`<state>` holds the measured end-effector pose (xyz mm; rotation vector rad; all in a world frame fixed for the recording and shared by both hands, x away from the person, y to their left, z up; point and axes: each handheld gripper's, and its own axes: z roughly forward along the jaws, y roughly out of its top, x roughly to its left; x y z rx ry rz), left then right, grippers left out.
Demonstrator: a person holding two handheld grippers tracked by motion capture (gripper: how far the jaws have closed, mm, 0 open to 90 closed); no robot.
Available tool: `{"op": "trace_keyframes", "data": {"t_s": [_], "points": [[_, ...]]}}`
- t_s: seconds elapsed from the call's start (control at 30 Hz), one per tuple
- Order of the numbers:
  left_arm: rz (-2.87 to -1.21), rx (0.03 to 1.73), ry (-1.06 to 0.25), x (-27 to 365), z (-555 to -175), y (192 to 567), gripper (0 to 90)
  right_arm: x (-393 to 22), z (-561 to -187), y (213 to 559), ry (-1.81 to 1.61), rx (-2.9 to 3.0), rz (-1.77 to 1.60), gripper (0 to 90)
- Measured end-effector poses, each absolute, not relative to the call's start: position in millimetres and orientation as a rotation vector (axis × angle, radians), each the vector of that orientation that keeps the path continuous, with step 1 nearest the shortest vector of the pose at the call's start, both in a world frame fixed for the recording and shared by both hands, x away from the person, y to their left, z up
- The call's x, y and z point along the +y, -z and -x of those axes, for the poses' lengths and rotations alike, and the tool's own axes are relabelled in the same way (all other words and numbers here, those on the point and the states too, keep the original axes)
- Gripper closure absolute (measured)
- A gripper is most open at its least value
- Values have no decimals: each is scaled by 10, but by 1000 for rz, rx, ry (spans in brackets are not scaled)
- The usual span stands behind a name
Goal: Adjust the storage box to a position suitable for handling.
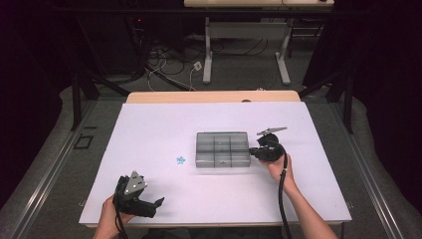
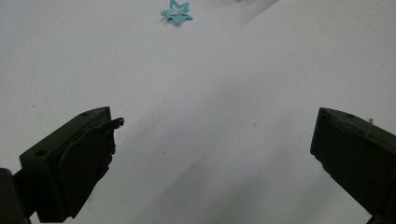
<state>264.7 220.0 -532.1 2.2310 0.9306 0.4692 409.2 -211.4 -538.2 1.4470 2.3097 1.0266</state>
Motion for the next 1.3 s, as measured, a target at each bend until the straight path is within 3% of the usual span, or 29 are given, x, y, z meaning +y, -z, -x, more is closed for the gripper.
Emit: {"op": "trace_keyframes", "data": {"t_s": [1.3], "points": [[-2231, 926, -472, 2214, -2648, 5321, 0, -1940, -4134, 5429, -1034, 2327, -1394, 890]]}}
